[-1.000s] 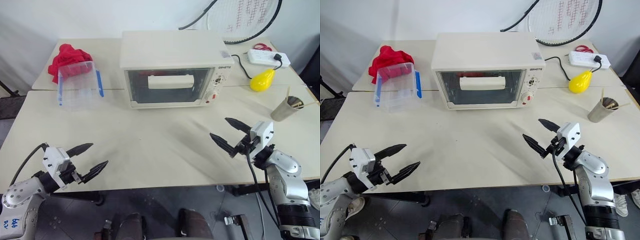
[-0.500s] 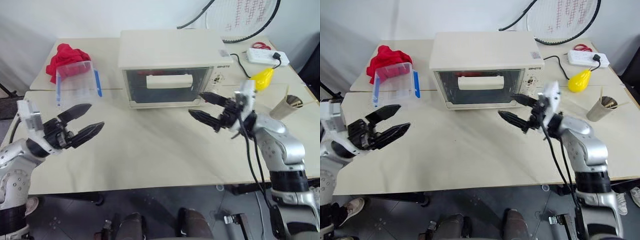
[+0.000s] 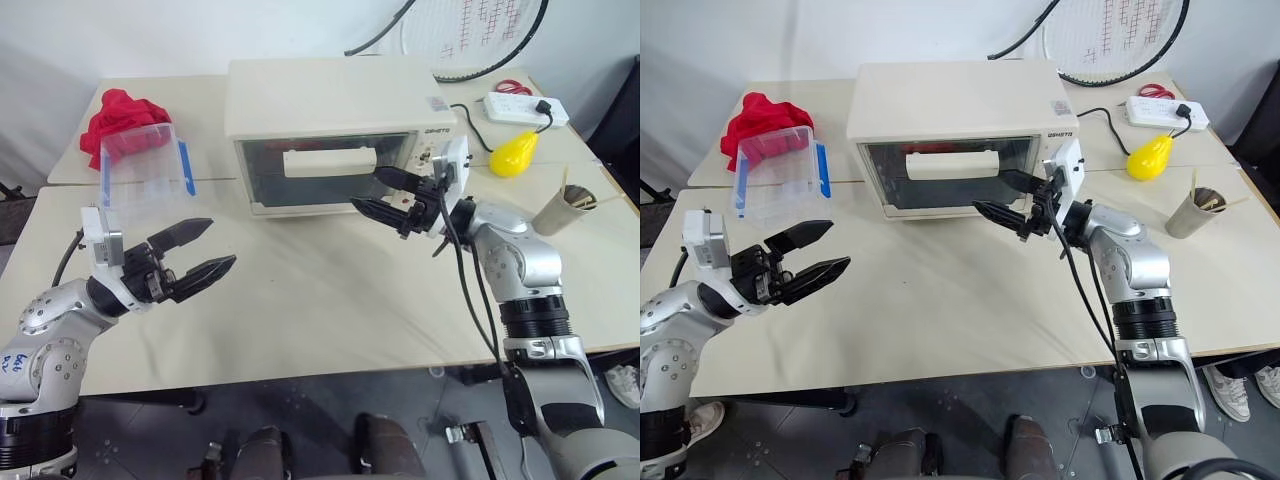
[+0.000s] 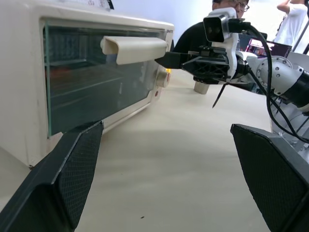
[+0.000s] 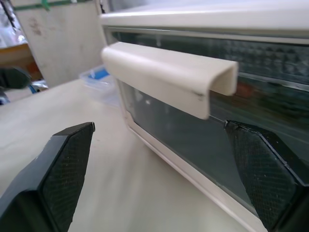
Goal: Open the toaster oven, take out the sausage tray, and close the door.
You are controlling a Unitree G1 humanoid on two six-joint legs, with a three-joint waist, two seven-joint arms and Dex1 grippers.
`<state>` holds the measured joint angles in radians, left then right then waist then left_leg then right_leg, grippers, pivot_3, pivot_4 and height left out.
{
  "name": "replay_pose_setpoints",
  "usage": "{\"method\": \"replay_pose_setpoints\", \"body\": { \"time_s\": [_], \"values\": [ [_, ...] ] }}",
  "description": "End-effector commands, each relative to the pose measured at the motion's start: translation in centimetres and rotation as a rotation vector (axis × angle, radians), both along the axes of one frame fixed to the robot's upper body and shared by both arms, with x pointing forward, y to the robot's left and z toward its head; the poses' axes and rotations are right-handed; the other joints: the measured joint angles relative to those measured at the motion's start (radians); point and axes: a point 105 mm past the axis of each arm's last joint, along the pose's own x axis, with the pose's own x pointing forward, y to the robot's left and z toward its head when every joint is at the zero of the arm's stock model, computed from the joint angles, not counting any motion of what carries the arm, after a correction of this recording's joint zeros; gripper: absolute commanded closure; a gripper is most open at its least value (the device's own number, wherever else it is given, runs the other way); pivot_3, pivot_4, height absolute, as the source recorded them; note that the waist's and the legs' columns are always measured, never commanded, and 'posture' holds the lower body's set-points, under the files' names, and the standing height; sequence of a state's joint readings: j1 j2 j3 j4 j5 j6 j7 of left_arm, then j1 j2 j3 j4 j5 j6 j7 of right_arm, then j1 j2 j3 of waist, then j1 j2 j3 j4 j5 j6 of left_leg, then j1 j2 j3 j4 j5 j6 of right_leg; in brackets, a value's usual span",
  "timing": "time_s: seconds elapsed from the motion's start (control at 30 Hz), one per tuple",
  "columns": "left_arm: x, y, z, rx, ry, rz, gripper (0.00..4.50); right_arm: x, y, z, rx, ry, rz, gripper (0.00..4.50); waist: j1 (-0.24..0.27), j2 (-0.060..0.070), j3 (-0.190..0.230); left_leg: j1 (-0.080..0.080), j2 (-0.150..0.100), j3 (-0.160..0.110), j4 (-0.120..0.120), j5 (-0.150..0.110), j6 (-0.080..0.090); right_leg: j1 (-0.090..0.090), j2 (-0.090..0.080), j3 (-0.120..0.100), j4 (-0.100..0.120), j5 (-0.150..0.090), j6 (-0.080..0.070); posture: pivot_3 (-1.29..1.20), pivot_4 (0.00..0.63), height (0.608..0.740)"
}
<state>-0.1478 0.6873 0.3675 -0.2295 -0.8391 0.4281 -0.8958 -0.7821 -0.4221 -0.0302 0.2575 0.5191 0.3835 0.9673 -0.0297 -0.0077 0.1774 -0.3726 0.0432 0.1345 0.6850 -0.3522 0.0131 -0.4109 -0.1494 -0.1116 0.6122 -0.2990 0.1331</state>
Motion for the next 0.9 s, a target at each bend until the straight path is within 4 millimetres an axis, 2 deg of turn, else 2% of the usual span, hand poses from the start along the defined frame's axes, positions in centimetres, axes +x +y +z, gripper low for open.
{"method": "replay_pose_setpoints", "body": {
  "time_s": [0.03,0.23,0.43,0.53,0.67,0.9],
  "values": [
    [-0.6,0.1,0.7,0.01,-0.034,0.013,0.02,-0.9,0.3,2.3,0.027,-0.093,0.049,0.0,0.0,0.0,0.0,0.0,0.0,0.0,0.0,0.0,0.0,0.0,0.0,0.0,0.0,0.0,0.0,0.0,0.15,0.74],
    [-0.2,0.6,0.5,-0.033,-0.013,0.051,0.02,-3.6,0.7,2.1,-0.012,-0.188,0.178,0.0,0.001,0.0,0.0,0.0,0.0,0.0,0.0,0.0,0.0,0.0,0.0,0.0,0.0,0.0,0.0,0.0,0.15,0.74],
    [0.0,1.2,0.2,-0.049,0.019,0.051,0.02,-4.8,0.7,0.9,-0.108,-0.258,0.22,0.0,-0.002,0.0,0.0,0.0,0.001,0.003,-0.001,0.0,0.0,-0.002,0.0,0.0,0.0,0.0,0.0,0.0,0.15,0.74],
    [0.9,2.1,1.5,-0.143,-0.001,0.081,0.6,-5.6,0.5,-0.9,-0.212,-0.295,0.247,0.0,0.0,0.0,0.0,0.0,0.001,0.004,-0.001,0.0,-0.001,-0.002,0.0,0.0,0.0,0.0,0.0,0.0,0.15,0.74],
    [2.3,2.5,2.5,-0.159,-0.034,0.103,1.84,-5.6,0.3,-2.0,-0.268,-0.33,0.234,0.0,0.0,0.0,0.0,0.001,0.001,0.004,-0.001,0.0,-0.001,-0.002,0.0,0.0,0.0,0.0,0.0,0.0,0.15,0.74],
    [5.7,0.7,3.5,-0.123,-0.089,0.067,4.02,-5.7,0.3,-2.6,-0.278,-0.345,0.229,0.0,0.001,0.0,0.0,0.002,0.001,0.005,-0.001,0.0,-0.001,-0.002,0.001,0.0,0.0,0.0,0.0,0.0,0.15,0.74]
  ]
}}
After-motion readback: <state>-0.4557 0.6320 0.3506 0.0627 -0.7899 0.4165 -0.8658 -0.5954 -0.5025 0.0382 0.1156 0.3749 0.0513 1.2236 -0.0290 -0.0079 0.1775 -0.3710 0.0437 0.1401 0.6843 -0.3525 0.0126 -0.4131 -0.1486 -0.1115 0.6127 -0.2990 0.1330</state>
